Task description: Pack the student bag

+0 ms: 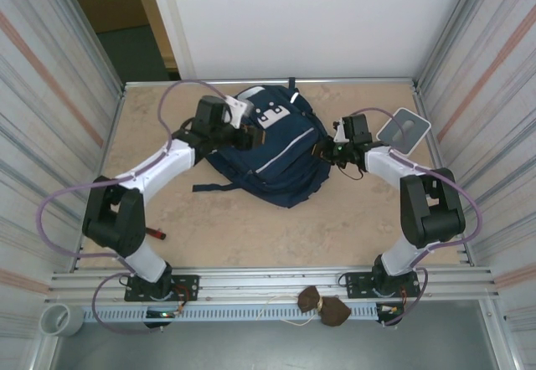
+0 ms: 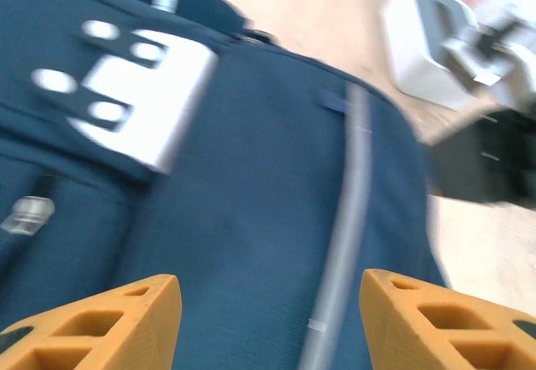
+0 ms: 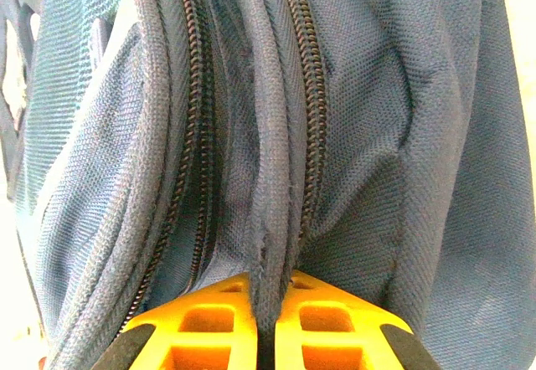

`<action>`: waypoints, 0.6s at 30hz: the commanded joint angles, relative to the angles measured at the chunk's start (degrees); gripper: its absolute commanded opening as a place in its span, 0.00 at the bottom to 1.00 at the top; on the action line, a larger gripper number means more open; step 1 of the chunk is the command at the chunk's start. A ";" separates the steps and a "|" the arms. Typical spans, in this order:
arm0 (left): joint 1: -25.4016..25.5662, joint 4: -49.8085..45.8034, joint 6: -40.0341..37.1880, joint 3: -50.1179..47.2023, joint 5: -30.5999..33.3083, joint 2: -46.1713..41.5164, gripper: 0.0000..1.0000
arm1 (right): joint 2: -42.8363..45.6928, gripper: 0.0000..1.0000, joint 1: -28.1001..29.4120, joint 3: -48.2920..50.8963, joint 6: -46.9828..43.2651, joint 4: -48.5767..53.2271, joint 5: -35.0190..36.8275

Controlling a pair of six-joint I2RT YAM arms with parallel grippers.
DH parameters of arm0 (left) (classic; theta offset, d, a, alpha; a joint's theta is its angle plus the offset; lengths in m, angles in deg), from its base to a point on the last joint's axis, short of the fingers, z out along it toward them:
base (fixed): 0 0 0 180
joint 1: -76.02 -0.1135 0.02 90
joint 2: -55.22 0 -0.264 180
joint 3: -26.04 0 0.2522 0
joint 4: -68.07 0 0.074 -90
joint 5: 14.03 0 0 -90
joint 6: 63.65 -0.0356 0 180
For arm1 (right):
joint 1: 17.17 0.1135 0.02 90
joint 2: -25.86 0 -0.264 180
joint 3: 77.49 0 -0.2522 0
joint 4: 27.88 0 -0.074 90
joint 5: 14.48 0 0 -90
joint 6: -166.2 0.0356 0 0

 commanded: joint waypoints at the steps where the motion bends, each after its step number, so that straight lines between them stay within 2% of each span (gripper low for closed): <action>1: -1.54 -7.17 1.73 5.78 1.64 6.29 0.56 | -1.15 0.08 -1.80 -3.49 -5.69 5.06 -2.09; 3: -1.26 -9.19 1.14 7.54 0.27 9.06 0.55 | -2.12 0.09 -2.66 -4.58 -5.71 6.25 -2.16; 7: 0.28 -7.73 1.49 5.14 -4.31 10.76 0.49 | -4.29 0.10 -2.97 -6.67 -5.69 5.92 -3.33; 13: 4.10 -1.98 4.26 -6.80 -8.13 5.96 0.40 | -10.99 0.14 -2.13 -14.91 -5.95 7.57 -5.43; 18: 9.59 3.25 7.32 -14.20 -7.52 1.26 0.43 | -18.16 0.21 0.69 -24.18 -5.19 8.24 -5.78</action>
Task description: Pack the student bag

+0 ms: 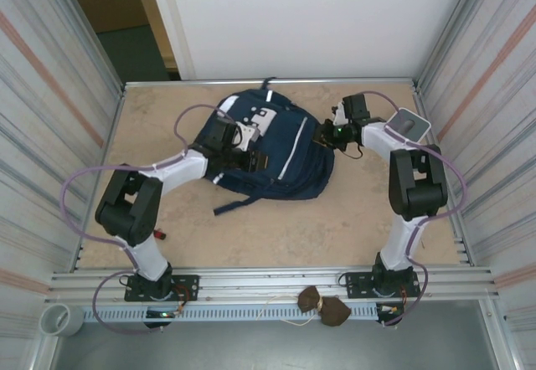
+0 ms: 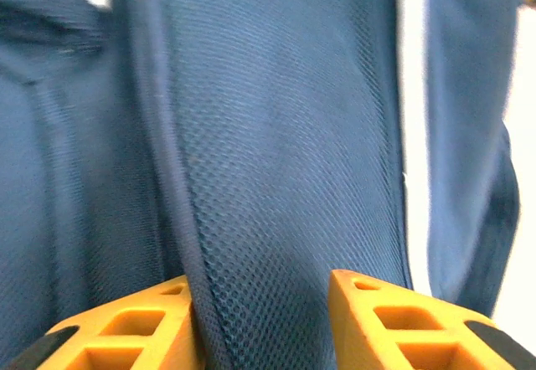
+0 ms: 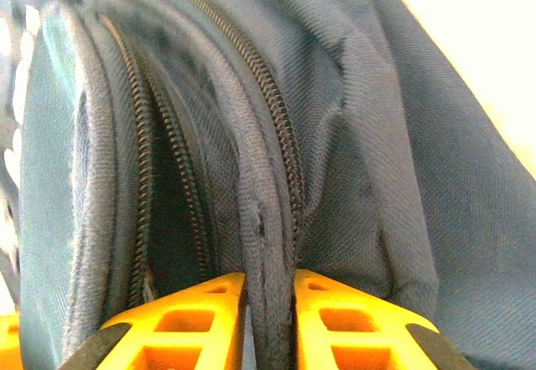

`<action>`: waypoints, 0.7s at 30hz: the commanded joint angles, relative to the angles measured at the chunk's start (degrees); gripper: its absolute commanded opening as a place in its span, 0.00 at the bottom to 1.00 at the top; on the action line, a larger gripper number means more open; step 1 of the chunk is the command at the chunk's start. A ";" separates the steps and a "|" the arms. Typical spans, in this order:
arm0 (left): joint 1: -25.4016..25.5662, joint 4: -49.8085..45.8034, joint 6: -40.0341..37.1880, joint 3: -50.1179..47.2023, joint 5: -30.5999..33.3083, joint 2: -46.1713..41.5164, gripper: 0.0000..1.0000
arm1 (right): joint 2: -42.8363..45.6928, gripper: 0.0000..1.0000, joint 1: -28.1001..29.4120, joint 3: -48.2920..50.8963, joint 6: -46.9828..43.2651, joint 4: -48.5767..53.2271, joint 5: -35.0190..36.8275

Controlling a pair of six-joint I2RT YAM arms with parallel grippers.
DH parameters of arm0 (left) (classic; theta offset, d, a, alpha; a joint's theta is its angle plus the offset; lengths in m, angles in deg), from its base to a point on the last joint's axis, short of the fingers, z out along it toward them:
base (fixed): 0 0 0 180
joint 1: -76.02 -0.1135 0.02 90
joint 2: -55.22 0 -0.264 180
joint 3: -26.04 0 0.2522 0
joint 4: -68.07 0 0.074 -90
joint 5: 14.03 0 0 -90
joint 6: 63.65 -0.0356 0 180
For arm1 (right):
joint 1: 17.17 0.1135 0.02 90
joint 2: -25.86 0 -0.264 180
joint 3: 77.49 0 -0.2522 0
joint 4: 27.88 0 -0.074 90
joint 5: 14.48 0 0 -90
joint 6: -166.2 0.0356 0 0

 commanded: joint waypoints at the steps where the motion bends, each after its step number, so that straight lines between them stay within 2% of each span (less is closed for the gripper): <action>1: 4.82 -2.27 2.82 -3.07 -3.09 -2.66 0.44 | -4.39 0.23 3.60 -7.50 -1.81 0.84 -2.24; 4: 5.00 -4.33 0.77 -3.98 2.40 -5.80 0.47 | -6.97 0.31 4.31 -14.39 -5.36 6.91 1.84; 7: 5.07 -8.42 -5.79 -3.29 8.05 -9.45 0.49 | -5.92 0.41 3.64 -16.01 -8.09 10.77 7.17; 10: 5.07 -8.37 -13.05 -4.41 15.37 -13.37 0.52 | -1.85 0.49 2.52 -13.00 -9.21 12.02 9.39; 14: 5.32 -6.15 -23.37 -4.97 21.65 -16.59 0.56 | 4.17 0.54 1.94 -5.40 -9.15 10.74 11.17; 16: 5.63 -1.65 -29.77 -6.77 21.09 -17.87 0.58 | 7.82 0.56 2.17 -1.06 -9.40 10.02 11.78; 18: 6.57 2.85 -38.95 -8.72 16.75 -18.53 0.60 | 11.10 0.57 2.18 2.89 -9.49 8.92 12.17; 21: 9.18 5.66 -51.56 -9.48 15.23 -17.60 0.63 | 14.26 0.59 1.70 6.69 -9.55 8.67 11.81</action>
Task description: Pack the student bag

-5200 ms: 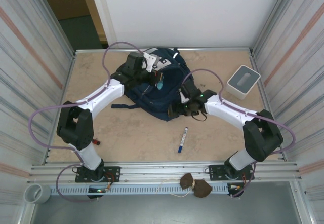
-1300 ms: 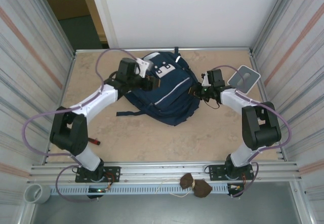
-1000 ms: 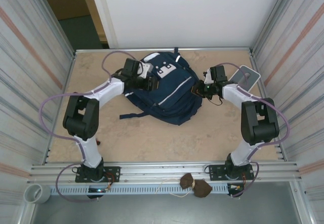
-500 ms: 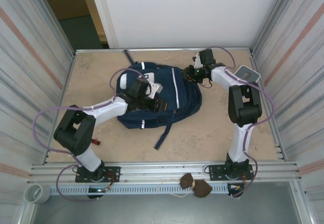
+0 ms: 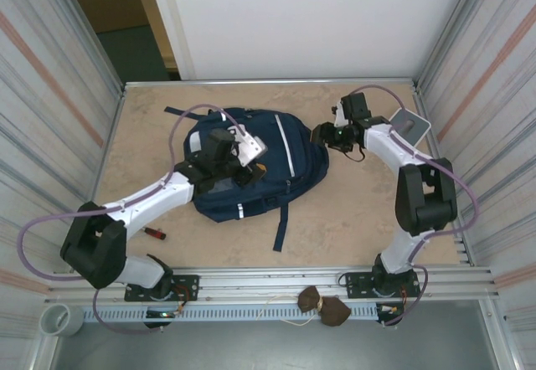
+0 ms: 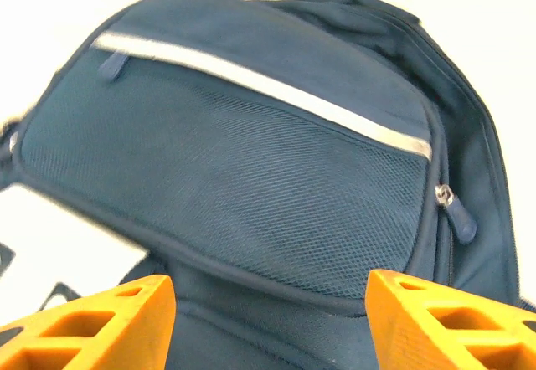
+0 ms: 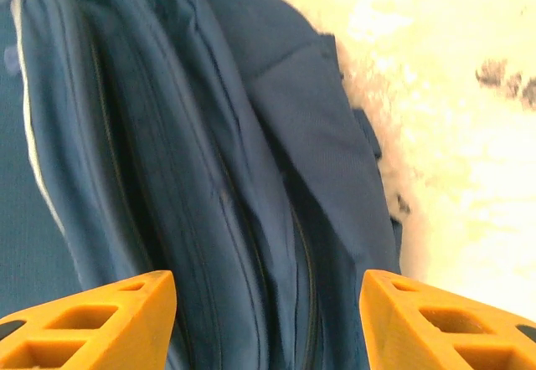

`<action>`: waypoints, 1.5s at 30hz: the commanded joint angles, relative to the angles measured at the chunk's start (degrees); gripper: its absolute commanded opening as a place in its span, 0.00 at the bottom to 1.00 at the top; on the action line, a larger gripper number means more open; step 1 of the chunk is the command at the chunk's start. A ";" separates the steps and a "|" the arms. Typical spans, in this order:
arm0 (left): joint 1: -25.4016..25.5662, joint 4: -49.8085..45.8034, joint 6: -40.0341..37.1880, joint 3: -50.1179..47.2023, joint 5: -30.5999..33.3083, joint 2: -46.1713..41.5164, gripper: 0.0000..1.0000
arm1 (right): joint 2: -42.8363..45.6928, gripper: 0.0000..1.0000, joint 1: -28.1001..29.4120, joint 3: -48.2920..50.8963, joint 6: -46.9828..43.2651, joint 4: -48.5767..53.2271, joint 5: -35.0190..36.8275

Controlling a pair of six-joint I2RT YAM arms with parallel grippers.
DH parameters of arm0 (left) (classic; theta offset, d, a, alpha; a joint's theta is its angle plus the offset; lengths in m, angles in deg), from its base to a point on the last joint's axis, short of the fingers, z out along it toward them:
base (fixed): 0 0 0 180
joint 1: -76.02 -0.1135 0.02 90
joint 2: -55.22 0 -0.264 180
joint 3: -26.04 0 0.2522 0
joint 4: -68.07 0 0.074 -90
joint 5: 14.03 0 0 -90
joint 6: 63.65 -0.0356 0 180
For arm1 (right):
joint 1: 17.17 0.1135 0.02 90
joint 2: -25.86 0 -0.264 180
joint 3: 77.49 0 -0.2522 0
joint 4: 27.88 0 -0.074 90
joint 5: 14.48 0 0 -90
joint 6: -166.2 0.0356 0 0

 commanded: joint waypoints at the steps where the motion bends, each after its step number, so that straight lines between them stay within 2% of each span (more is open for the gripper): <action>1: 2.07 5.15 -19.58 -0.68 -2.88 0.99 0.64 | 3.96 0.60 -0.32 3.01 -1.80 0.23 1.04; 5: 3.95 1.02 -28.14 3.46 -5.21 5.18 0.69 | 5.09 0.61 -1.46 4.71 -2.07 0.74 1.06; 8: 4.63 -1.51 -32.69 5.17 -8.50 8.45 0.70 | 5.96 0.61 -1.85 5.70 -2.23 0.70 0.75; 10: 5.37 -4.48 -33.56 7.45 -7.25 11.23 0.68 | 6.17 0.61 -1.96 5.96 -2.03 0.60 0.63; 16: 5.24 -6.61 -33.14 10.48 -5.23 16.04 0.55 | 7.26 0.61 -1.92 6.82 -0.99 1.25 -1.00; 22: 4.95 -6.84 -31.31 10.87 -2.30 17.56 0.32 | 10.70 0.61 -1.92 9.62 -1.16 1.80 0.54; 25: 4.63 -3.87 -30.14 8.96 -2.86 16.28 0.22 | 11.58 0.61 -1.83 10.39 -1.16 2.16 0.32; 28: 4.36 -2.01 -25.87 7.78 -3.77 14.44 0.13 | 13.04 0.60 -1.50 11.48 -1.23 1.82 -1.42; 31: 2.73 4.32 -17.54 5.86 -9.11 13.05 0.07 | 16.54 0.57 -0.36 14.70 -2.51 -1.42 -5.73; 32: 2.43 6.57 -14.28 5.30 -10.63 12.71 0.02 | 18.08 0.57 0.34 16.28 -3.05 -3.17 -6.83; 37: 0.93 15.91 -3.10 2.43 -17.09 12.54 0.00 | 23.98 0.54 6.93 23.69 -3.96 -12.65 -10.54; 40: 0.67 15.94 -1.11 1.92 -19.22 12.42 0.00 | 23.83 0.55 13.34 26.08 -4.88 -17.87 -7.72; 42: 0.04 19.78 0.84 0.34 -21.01 12.45 0.00 | 23.61 0.53 16.67 27.59 -5.91 -20.55 -4.97; 45: -0.94 21.63 3.75 -0.40 -23.61 11.85 0.00 | 23.45 0.50 18.75 30.80 -6.03 -25.65 -1.73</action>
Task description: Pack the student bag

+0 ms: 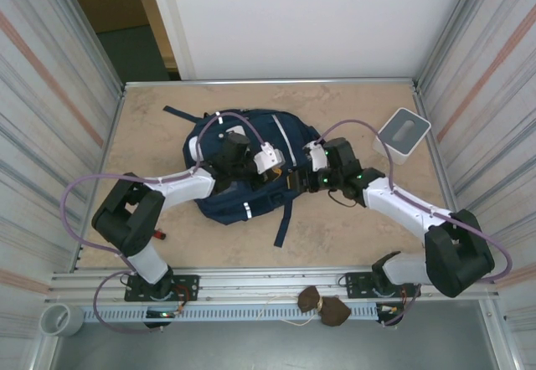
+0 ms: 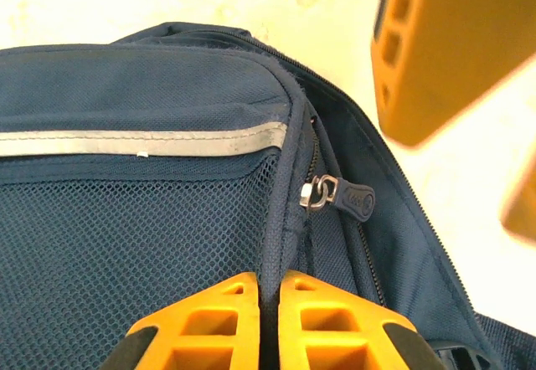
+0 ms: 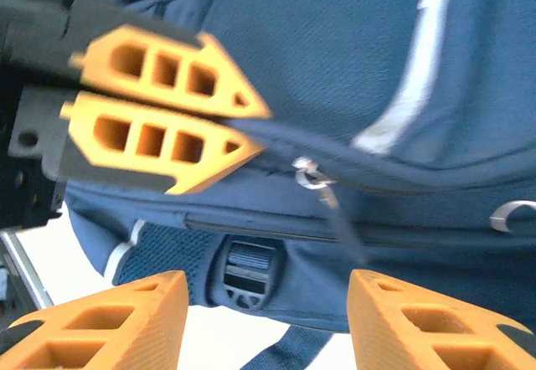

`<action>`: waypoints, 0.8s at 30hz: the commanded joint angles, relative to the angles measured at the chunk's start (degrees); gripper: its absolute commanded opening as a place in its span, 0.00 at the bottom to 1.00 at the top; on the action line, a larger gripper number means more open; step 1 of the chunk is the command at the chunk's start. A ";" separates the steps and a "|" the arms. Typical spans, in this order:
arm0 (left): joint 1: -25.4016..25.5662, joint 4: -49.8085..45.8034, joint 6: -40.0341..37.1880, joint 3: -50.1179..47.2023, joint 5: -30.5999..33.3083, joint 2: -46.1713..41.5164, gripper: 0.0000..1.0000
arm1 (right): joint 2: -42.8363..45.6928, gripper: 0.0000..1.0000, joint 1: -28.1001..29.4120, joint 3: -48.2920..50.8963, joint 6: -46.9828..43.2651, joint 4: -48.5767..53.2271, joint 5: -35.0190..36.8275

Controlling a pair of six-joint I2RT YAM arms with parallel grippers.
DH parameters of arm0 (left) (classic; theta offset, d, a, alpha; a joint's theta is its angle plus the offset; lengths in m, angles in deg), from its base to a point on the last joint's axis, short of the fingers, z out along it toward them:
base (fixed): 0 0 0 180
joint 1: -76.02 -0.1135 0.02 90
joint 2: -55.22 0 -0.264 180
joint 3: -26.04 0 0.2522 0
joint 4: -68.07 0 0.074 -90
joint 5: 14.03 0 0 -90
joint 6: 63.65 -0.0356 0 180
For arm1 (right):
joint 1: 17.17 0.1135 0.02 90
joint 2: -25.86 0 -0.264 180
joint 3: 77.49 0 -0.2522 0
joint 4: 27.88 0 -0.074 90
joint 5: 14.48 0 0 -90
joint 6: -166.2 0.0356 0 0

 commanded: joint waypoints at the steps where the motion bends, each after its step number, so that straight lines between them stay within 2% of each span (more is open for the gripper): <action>1: -0.83 6.13 7.28 -0.88 -6.12 -3.02 0.00 | -0.01 0.48 0.68 2.68 -1.54 -7.79 3.91; 5: -1.00 5.85 7.38 -1.38 -7.02 -3.61 0.00 | -0.17 0.46 0.79 4.36 -2.08 -11.06 6.02; 15: -1.53 7.01 8.43 -2.32 -8.05 -3.82 0.00 | -4.20 0.38 1.37 2.72 -3.61 -14.17 5.76; 24: -1.64 5.23 7.74 -2.01 -7.71 -3.60 0.00 | -7.28 0.22 2.47 1.59 -3.62 -15.84 6.09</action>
